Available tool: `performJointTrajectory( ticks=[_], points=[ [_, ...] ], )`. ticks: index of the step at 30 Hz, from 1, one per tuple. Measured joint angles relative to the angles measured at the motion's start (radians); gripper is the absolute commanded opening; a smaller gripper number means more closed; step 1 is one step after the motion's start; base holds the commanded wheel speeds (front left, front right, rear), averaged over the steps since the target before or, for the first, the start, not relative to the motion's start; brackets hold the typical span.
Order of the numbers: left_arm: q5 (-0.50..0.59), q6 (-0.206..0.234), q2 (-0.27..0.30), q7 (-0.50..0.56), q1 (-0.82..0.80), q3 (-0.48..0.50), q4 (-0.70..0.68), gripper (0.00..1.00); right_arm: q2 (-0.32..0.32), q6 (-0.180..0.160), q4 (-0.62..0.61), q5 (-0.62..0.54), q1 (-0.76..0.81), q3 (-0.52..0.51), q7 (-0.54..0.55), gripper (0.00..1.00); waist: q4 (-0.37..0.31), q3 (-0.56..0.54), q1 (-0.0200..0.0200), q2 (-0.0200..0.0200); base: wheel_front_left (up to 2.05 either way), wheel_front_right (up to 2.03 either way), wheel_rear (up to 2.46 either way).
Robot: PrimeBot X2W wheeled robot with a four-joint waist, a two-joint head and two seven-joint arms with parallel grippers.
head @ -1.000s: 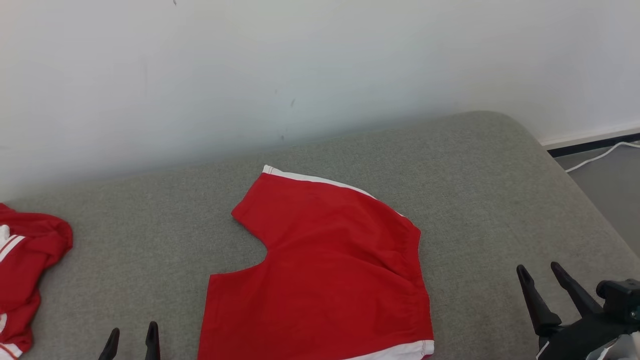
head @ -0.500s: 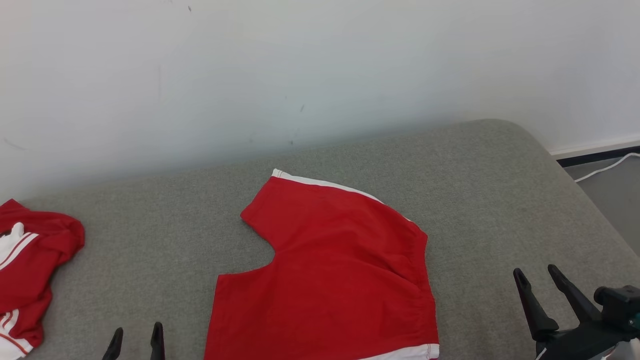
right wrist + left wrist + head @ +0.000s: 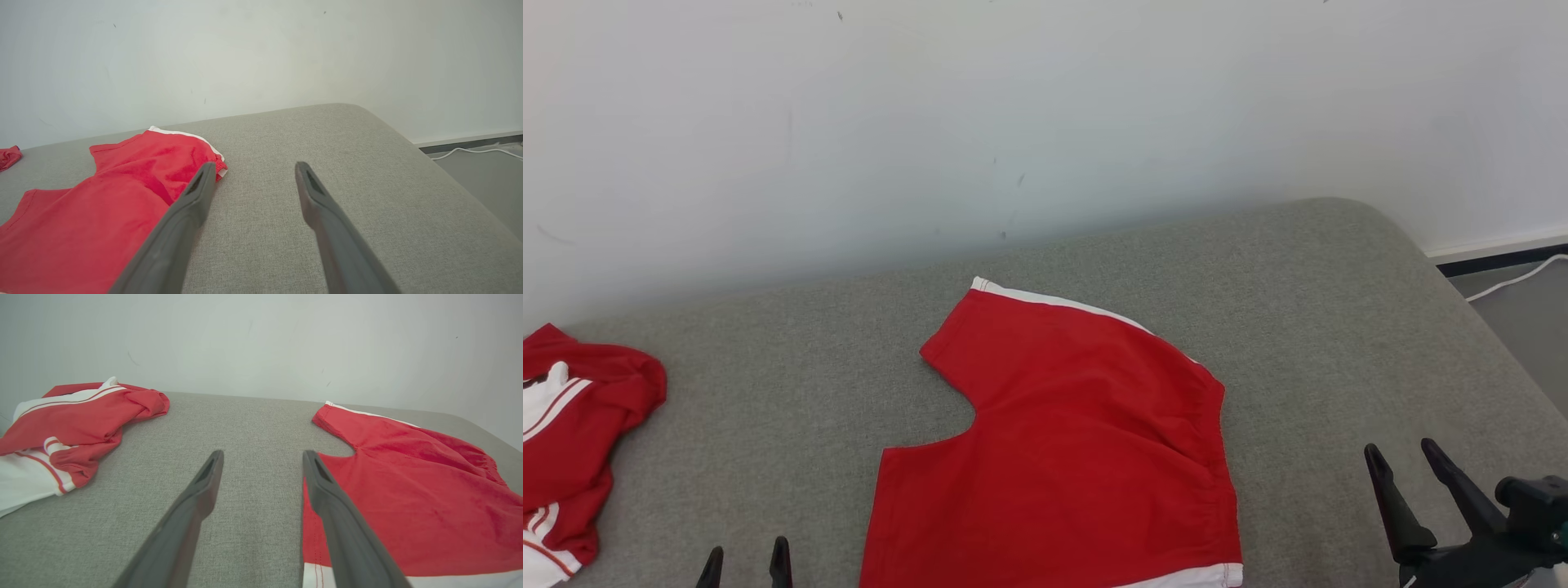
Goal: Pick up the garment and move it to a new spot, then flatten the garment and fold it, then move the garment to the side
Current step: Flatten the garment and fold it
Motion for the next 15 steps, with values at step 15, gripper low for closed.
performJointTrajectory(
  ticks=[15],
  points=[
    [0.040,0.000,-0.016,0.052,0.018,0.025,-0.033,1.00,0.017,0.000,-0.003,-0.017,0.008,-0.022,-0.002,1.00,0.002,0.003,0.0000,0.0000,0.00,0.00,0.00]
  ],
)
